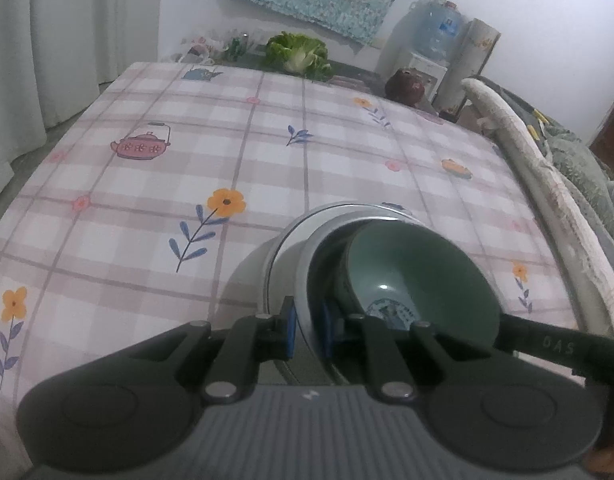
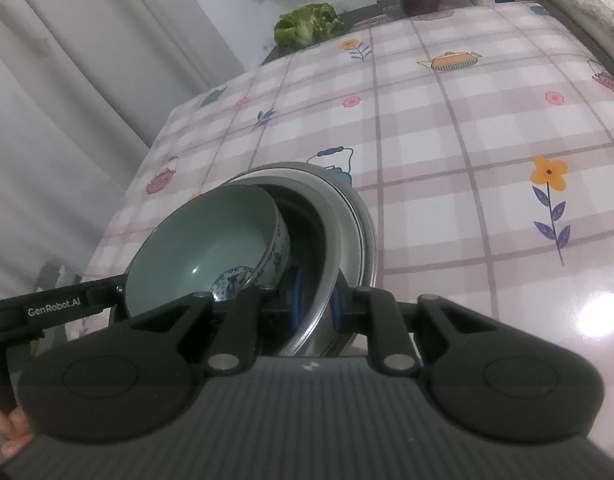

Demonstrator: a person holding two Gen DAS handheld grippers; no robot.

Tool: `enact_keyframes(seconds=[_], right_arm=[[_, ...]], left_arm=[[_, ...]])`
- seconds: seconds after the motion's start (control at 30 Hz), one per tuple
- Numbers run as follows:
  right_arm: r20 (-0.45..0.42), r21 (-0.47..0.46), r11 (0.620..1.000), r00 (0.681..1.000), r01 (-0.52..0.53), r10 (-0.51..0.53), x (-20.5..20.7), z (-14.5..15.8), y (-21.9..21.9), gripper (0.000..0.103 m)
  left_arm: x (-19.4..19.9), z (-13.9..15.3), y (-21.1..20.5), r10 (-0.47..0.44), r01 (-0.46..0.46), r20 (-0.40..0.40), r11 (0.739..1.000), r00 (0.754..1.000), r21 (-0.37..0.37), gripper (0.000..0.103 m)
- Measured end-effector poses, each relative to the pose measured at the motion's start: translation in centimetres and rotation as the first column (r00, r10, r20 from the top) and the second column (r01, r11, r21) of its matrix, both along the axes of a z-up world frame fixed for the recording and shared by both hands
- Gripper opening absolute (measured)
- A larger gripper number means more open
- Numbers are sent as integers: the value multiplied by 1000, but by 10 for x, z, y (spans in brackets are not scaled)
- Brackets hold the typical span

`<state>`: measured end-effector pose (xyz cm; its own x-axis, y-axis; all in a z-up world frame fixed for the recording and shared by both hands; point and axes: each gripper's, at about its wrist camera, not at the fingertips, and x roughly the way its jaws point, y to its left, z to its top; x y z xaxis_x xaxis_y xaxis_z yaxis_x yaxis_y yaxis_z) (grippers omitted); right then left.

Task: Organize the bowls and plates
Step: 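Lift the steel bowl with the green bowl using both grippers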

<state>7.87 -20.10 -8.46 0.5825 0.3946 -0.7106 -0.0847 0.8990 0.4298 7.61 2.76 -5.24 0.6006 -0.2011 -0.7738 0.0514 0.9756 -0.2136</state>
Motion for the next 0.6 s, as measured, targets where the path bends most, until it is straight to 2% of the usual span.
enact_keyframes(seconds=[0.23, 0.4, 0.43, 0.47, 0.53, 0.6], right_arm=[[37, -76, 997, 999, -2, 5, 0, 0, 7, 15], [62, -104, 995, 998, 4, 3, 1, 4, 8, 18], [73, -110, 994, 997, 8, 0, 0, 6, 8, 19], [89, -124, 992, 996, 14, -3, -2, 9, 8, 21], [128, -171, 985, 992, 32, -10, -7, 14, 9, 26], [152, -178, 983, 988, 43, -15, -11, 19, 7, 29]], left_arm=[[-6, 7, -4, -20, 16, 63, 998, 998, 60, 17], [-9, 9, -6, -15, 9, 68, 996, 998, 88, 18], [-10, 10, -6, -15, 8, 73, 995, 997, 98, 18], [-12, 11, -6, -15, 6, 81, 994, 997, 108, 23], [-15, 13, -7, -14, 2, 93, 991, 996, 130, 23], [-18, 15, -9, -14, -2, 100, 987, 995, 159, 25]])
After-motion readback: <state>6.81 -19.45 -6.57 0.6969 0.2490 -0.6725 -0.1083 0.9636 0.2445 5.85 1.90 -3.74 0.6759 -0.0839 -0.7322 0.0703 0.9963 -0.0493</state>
